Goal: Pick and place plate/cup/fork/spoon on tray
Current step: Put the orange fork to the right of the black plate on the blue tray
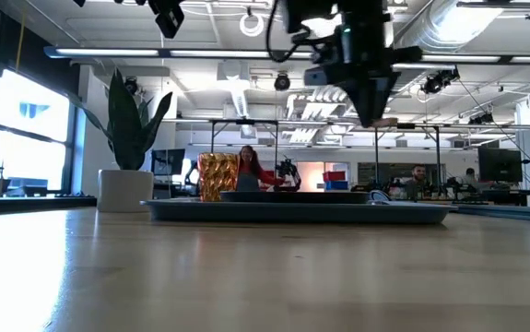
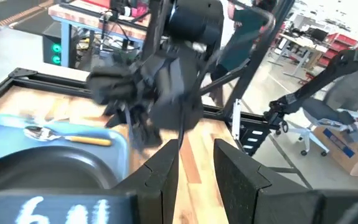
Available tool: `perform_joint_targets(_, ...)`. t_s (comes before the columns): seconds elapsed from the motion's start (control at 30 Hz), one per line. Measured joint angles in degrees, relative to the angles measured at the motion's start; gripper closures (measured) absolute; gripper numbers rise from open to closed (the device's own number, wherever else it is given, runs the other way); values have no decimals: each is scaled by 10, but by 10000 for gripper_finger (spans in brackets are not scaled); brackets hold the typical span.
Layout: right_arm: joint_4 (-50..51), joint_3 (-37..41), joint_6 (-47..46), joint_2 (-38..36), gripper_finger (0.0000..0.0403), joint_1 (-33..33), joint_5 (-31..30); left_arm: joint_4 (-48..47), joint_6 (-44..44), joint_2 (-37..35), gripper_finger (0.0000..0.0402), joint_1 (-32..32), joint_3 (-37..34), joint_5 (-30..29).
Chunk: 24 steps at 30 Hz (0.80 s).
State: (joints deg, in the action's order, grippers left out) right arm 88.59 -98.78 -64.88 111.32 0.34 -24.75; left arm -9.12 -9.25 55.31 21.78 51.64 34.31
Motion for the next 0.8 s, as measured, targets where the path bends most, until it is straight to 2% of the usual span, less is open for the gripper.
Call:
perform_joint_targets(0.27, -75, 173, -103, -160, 359, -15, 19, 0, 34, 0, 312, 0, 0, -64)
perform_joint_targets(0.43, -144, 256, -152, -228, 359, -24, 38, 0, 55, 0, 312, 0, 0, -108)
perform_joint_targets(0.7, -285, 327, -127, -236, 359, -46, 62, 0, 91, 0, 312, 0, 0, -169)
perform_joint_targets(0.8, -297, 340, -120, -228, 359, -62, 73, 0, 100, 0, 312, 0, 0, -182)
